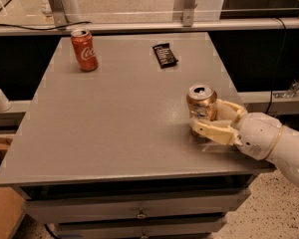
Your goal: Place orange can upright
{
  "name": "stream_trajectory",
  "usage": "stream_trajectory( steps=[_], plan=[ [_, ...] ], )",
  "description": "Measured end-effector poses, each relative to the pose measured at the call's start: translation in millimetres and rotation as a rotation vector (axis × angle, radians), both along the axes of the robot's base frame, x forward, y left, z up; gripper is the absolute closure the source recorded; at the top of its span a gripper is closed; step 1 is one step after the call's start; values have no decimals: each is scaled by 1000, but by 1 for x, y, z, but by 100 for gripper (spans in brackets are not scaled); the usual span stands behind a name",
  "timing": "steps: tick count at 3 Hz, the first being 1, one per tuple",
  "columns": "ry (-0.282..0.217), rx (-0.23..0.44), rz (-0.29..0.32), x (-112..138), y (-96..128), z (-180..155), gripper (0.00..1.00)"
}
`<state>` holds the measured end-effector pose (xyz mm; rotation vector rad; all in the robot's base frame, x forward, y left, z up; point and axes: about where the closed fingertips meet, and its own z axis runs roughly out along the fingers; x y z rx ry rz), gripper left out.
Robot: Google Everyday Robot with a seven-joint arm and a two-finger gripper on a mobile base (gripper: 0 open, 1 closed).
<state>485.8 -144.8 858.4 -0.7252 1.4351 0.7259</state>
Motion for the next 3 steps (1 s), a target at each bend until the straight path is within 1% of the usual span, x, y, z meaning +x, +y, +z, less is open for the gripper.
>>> stream_trajectory(
  steps=[2,3],
  plan=[
    [0,0,0,0,0,0,35],
    [49,-32,-23,-13,-12,-8,11]
  ],
)
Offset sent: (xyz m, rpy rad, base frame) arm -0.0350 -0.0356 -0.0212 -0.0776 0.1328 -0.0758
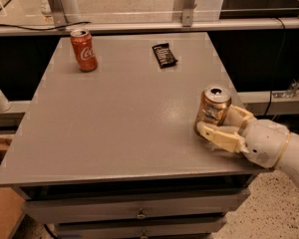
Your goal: Place orange can upright
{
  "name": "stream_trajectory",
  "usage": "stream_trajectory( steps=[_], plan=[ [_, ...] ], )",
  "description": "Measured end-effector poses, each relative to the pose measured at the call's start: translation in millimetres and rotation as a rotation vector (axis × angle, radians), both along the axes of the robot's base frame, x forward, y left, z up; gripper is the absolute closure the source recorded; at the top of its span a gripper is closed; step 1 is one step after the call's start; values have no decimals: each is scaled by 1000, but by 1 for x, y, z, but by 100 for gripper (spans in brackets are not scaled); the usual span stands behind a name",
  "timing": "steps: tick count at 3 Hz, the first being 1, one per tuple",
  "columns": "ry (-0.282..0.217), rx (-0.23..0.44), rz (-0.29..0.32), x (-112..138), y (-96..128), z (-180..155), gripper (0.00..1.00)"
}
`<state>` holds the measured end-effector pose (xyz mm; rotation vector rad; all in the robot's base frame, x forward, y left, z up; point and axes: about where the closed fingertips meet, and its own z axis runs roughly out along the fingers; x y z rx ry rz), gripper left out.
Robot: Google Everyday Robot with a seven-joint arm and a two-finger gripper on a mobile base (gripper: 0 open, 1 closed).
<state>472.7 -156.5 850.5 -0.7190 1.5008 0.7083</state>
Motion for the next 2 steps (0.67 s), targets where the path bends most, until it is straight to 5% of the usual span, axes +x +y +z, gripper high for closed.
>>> stream_trajectory(
  steps=[1,2],
  plan=[
    [39,-30,-18,-11,-11,-5,0],
    [60,-58,-26,-20,-22,-5,0]
  ],
)
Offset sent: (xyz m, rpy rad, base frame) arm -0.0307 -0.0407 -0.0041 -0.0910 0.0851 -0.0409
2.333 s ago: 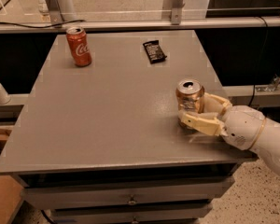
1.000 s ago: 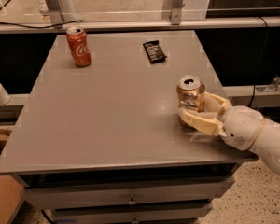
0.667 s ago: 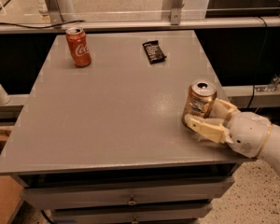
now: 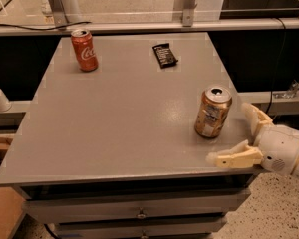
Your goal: Place orange can upright
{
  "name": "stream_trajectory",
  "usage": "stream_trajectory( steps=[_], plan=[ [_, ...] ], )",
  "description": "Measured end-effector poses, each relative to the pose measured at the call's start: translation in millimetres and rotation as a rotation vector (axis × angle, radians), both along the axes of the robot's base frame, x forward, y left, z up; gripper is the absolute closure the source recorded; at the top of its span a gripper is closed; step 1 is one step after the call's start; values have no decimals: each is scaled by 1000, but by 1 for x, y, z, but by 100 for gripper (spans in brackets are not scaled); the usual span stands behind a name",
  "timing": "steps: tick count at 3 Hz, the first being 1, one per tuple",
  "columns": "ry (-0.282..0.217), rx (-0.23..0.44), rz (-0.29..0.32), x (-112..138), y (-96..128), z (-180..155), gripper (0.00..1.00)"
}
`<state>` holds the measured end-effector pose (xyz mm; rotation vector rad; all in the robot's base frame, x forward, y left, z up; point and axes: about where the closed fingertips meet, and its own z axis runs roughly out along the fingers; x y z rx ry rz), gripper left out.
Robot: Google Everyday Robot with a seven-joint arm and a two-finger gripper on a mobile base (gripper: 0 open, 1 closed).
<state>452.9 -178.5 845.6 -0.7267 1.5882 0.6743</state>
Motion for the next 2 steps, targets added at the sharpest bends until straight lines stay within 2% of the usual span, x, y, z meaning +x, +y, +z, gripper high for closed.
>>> stream_trajectory(
  steps=[1,2],
  plan=[
    [-29,-58,2,-16,-35,35,0],
    [-29,-58,2,-16,-35,35,0]
  ],
)
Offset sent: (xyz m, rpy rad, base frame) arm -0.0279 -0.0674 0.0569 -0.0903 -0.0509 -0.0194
